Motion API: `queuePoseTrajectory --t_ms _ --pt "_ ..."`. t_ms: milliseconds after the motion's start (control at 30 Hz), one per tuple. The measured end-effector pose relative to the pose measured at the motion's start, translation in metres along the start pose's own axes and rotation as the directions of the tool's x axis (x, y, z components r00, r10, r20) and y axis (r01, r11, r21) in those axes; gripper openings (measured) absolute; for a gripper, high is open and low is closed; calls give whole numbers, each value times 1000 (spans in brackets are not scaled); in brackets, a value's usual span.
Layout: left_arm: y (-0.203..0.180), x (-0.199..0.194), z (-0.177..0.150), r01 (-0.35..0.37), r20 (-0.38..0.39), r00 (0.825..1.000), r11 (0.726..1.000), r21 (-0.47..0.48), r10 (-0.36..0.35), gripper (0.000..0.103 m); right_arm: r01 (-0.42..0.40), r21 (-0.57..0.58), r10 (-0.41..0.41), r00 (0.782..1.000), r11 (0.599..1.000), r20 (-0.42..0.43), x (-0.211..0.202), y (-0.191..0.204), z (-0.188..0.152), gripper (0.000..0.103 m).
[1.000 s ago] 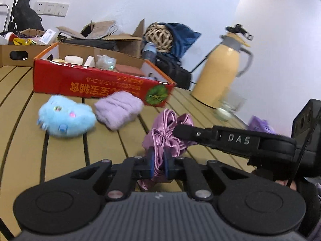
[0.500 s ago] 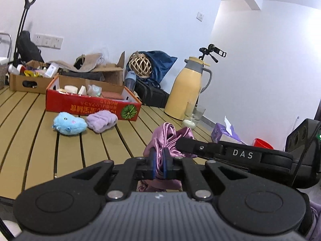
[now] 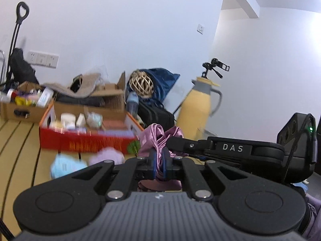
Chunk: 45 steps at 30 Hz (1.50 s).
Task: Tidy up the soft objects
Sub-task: 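Carry the pink satin cloth into the cardboard box and open both grippers, then move both grippers back toward the light-blue plush and lilac towel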
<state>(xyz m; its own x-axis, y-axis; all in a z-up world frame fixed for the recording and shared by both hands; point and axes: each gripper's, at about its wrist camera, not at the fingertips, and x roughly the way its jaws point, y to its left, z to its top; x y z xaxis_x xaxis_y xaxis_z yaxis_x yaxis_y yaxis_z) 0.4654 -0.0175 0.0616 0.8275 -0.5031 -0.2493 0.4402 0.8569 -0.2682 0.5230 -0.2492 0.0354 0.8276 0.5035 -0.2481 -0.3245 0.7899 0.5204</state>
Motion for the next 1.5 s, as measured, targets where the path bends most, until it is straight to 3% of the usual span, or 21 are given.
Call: queuePoseTrajectory --t_ms 167,333,467,567,633,667,700,733,767,967,1200,1333,1500 --pt "52 77 50 -9 -24 1000 998 -68 7 6 5 -4 -5 999 1000 -49 89 -21 55 15" --pt "103 153 71 -48 -79 996 991 -124 39 6 35 -1 -35 992 999 -122 184 -48 86 15" --pt "139 205 66 -103 -145 986 979 -175 78 6 74 -15 -75 982 997 -173 248 -70 88 16" --pt "152 241 52 -146 -220 969 978 -149 112 10 125 -31 -129 965 992 -230 293 -85 76 21" --pt "157 252 44 -197 -262 952 971 -132 158 15 152 -31 -155 950 988 -271 311 -92 66 23" --pt "160 251 42 -189 -273 951 973 -134 147 25 153 -29 -154 943 988 -296 315 -96 62 24" --pt "162 248 41 -178 -277 951 975 -136 135 33 149 -19 -148 942 989 -302 314 -98 60 28" --pt "163 243 42 -178 -272 953 975 -134 137 50 140 -9 -136 947 990 -290 309 -100 59 32" --pt "165 236 43 -195 -257 953 973 -127 157 52 135 -4 -131 952 991 -276 302 -100 62 41" --pt "157 180 71 -220 -193 960 973 -76 202 52 125 -43 -131 974 991 -187 236 -84 92 43" --pt "119 86 84 -237 -138 962 971 12 237 56 140 -161 -157 983 977 -97 121 -43 106 49" --pt "85 18 67 -247 -81 965 967 61 251 62 117 -261 -136 989 958 -57 54 -9 87 54" --pt "41 -67 23 -345 53 939 932 110 341 74 23 -263 -56 991 965 -120 -20 12 43 67"
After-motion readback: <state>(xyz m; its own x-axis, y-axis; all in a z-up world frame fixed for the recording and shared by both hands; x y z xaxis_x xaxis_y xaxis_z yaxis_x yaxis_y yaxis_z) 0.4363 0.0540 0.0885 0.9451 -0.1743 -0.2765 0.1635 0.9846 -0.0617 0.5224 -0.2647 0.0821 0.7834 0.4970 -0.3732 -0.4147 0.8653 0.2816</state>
